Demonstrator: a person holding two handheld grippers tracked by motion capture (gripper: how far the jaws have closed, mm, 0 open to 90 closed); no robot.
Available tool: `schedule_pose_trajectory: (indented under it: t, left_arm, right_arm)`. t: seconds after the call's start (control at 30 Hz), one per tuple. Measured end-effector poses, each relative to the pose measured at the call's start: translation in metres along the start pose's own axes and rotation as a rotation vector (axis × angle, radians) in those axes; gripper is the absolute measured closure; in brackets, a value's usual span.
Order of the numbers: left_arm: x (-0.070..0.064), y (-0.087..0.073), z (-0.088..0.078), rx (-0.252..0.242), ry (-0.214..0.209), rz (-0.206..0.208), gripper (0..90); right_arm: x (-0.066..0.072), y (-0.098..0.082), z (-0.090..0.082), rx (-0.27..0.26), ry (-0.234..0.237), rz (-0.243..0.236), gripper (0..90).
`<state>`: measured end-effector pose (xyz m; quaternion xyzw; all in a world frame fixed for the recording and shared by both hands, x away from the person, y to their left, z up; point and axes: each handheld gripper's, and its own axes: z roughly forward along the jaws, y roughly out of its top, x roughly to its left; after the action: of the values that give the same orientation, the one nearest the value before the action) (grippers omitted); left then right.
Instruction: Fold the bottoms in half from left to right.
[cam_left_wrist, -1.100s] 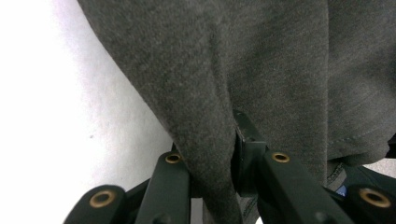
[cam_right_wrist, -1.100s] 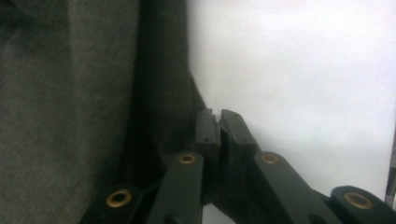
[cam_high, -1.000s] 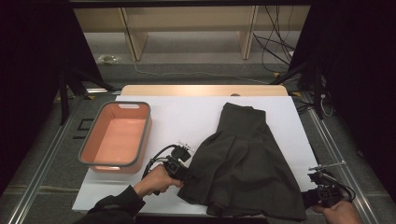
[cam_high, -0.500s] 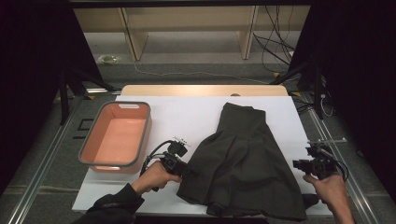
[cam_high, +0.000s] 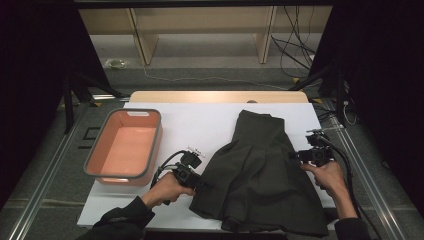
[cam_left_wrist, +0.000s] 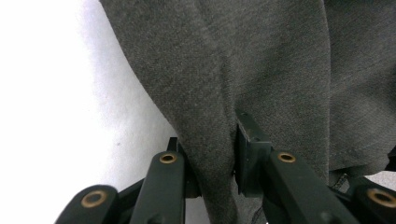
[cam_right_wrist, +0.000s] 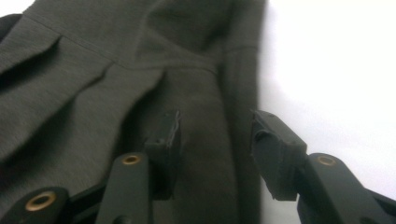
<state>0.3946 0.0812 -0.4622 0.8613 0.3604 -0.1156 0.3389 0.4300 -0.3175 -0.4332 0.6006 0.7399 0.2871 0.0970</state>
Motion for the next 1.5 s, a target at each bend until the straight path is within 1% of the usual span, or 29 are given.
schedule_pose_trajectory:
  t: [0.07,0.13,0.2,0.23,0.27,0.33,0.37,0.4,0.47,0.53,0.57,0.6,0.63,0.7,0.8,0.83,0.9,0.97,1.0,1.07,1.1,1.13,1.17,1.2,1.27,1.3,1.37,1.4,1.5]
  left_arm:
    - [0.000,0.000,0.000,0.000,0.001,0.000,74.3]
    - [0.000,0.000,0.001,-0.002,0.001,-0.004,74.2]
    - [0.000,0.000,0.000,0.001,0.001,-0.005,74.1]
    - [0.001,0.001,0.000,0.002,0.001,-0.007,74.0]
    - [0.001,0.001,0.000,0.001,0.000,-0.007,74.0]
    - [0.001,0.001,-0.001,0.003,0.002,-0.003,74.4]
    - [0.000,0.001,-0.002,0.003,0.001,-0.003,75.8]
    - [-0.001,0.002,-0.003,0.002,0.001,-0.001,77.6]
    - [-0.003,0.003,-0.005,-0.002,-0.006,0.004,79.5]
    - [-0.007,0.003,-0.006,-0.008,-0.016,0.014,80.8]
    - [-0.009,0.003,-0.006,-0.011,-0.022,0.017,81.3]
    - [-0.011,0.004,-0.005,-0.013,-0.031,0.016,81.6]
    - [-0.013,0.004,-0.004,-0.014,-0.042,0.017,82.1]
    - [-0.018,0.003,0.001,0.000,-0.051,0.025,82.4]
    - [-0.026,-0.001,0.015,0.036,-0.052,0.035,83.2]
    - [-0.028,-0.002,0.019,0.051,-0.053,0.043,83.2]
    - [-0.033,-0.004,0.028,0.079,-0.058,0.046,83.1]
    - [-0.037,-0.007,0.035,0.118,-0.075,0.061,82.2]
    - [-0.038,-0.008,0.035,0.118,-0.076,0.067,81.0]
    - [-0.036,-0.005,0.028,0.111,-0.090,0.056,75.0]
    - [-0.035,-0.003,0.023,0.096,-0.090,0.047,70.6]
    - [-0.033,-0.001,0.016,0.074,-0.086,0.044,67.2]
    - [-0.032,0.002,0.008,0.046,-0.078,0.039,61.9]
    - [-0.031,0.005,0.000,0.014,-0.062,0.040,57.6]
    - [-0.028,0.010,-0.014,-0.046,-0.041,0.037,55.6]
    - [-0.027,0.012,-0.019,-0.075,-0.040,0.033,56.1]
    - [-0.026,0.012,-0.021,-0.100,-0.045,0.034,63.9]
    - [-0.026,0.011,-0.018,-0.096,-0.043,0.035,69.4]
    - [-0.029,0.007,0.002,-0.041,-0.062,0.040,81.3]
  right_arm:
    - [0.002,0.004,0.007,0.025,-0.007,-0.010,51.8]
    - [0.002,0.006,0.016,0.051,0.003,-0.009,51.7]
    - [0.001,0.008,0.022,0.068,0.043,-0.016,53.2]
    - [0.002,0.008,0.024,0.074,0.052,-0.023,57.0]
    - [0.002,0.009,0.025,0.084,0.049,-0.028,63.5]
    - [0.003,0.009,0.025,0.089,0.047,-0.035,79.8]
    - [0.004,0.009,0.023,0.080,0.037,-0.031,85.2]
    - [0.004,0.009,0.021,0.071,0.032,-0.028,86.4]
    - [0.003,0.012,0.012,0.038,0.014,-0.016,87.1]
    - [-0.001,0.016,-0.001,-0.012,-0.004,-0.002,87.3]
    - [-0.003,0.017,-0.006,-0.032,-0.014,0.012,87.3]
    - [-0.006,0.018,-0.010,-0.043,-0.028,0.013,87.3]
    - [-0.007,0.017,-0.011,-0.041,-0.047,0.009,87.3]
    - [-0.010,0.015,-0.008,-0.016,-0.072,0.006,87.1]
    - [-0.012,0.010,0.007,0.039,-0.108,0.003,86.6]
    - [-0.013,0.008,0.012,0.055,-0.112,0.001,86.4]
    - [-0.014,0.006,0.019,0.080,-0.120,0.003,85.9]
    - [-0.015,0.005,0.021,0.086,-0.129,0.002,85.1]
    - [-0.015,0.005,0.021,0.088,-0.135,0.001,84.5]
    - [-0.015,0.005,0.021,0.089,-0.143,-0.001,82.9]
    - [-0.015,0.005,0.020,0.085,-0.149,-0.003,82.7]
    - [-0.015,0.005,0.019,0.085,-0.151,-0.002,82.5]
    - [-0.015,0.005,0.019,0.081,-0.152,0.001,82.4]
    - [-0.016,0.005,0.018,0.079,-0.154,-0.001,82.4]
    - [-0.016,0.005,0.017,0.073,-0.155,0.002,82.2]
    - [-0.016,0.005,0.017,0.072,-0.155,0.002,82.3]
    - [-0.016,0.005,0.017,0.069,-0.157,0.000,82.0]
    - [-0.016,0.005,0.017,0.068,-0.157,-0.002,81.8]
    - [-0.016,0.005,0.017,0.068,-0.158,-0.004,81.6]
